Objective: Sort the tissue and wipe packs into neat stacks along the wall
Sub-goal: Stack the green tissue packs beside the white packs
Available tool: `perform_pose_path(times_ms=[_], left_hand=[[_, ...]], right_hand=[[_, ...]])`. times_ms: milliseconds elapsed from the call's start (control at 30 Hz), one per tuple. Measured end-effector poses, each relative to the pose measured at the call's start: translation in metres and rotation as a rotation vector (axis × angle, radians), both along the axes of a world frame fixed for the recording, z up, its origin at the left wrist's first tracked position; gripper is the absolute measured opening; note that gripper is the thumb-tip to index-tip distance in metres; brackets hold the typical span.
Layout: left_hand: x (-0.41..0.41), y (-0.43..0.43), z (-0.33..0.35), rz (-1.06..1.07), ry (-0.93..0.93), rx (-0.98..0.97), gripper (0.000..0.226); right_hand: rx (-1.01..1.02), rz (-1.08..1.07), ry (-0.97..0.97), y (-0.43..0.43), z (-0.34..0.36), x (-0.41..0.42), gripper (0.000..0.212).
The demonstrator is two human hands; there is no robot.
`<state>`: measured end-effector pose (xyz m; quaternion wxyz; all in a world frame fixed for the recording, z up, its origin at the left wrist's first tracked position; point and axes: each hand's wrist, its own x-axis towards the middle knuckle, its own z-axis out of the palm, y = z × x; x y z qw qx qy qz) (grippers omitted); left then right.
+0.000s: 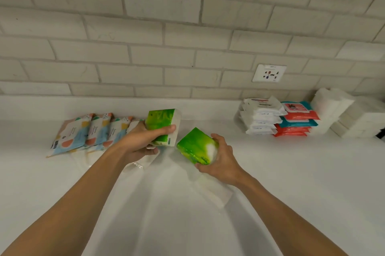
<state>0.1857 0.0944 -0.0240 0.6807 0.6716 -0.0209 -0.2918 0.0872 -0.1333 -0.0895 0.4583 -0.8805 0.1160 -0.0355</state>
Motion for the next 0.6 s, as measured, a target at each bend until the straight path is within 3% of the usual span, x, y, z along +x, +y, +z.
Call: perform_pose_path(times_ms=[133,233,367,467,600], left_hand=[[0.020,-0.027,0.001,-0.043,0.141,-0.071,0.046],[0.041,-0.048,-0.010,0.039,0.233,-0.111,0.027],[0.057,-0.072,-0.027,0.121,0.302,-0.099,0.023],[0.066,-0.087,-0.039,0.138,0.316,-0.081,0.007],[0.072,-0.103,-0.053,0.170,0.322,-0.072,0.006]], right_hand=[[0.032,0.003,0.049,-0.032,-0.003,0.021,0.103],[0.104,0.000,0.066,-0.057,0.000,0.035,0.090],[0.119,-0.017,0.089,-0.086,0.002,0.050,0.080],[0.090,-0.048,0.089,-0.100,-0.001,0.061,0.070],[0.007,-0.027,0.096,-0.118,-0.008,0.074,0.065]])
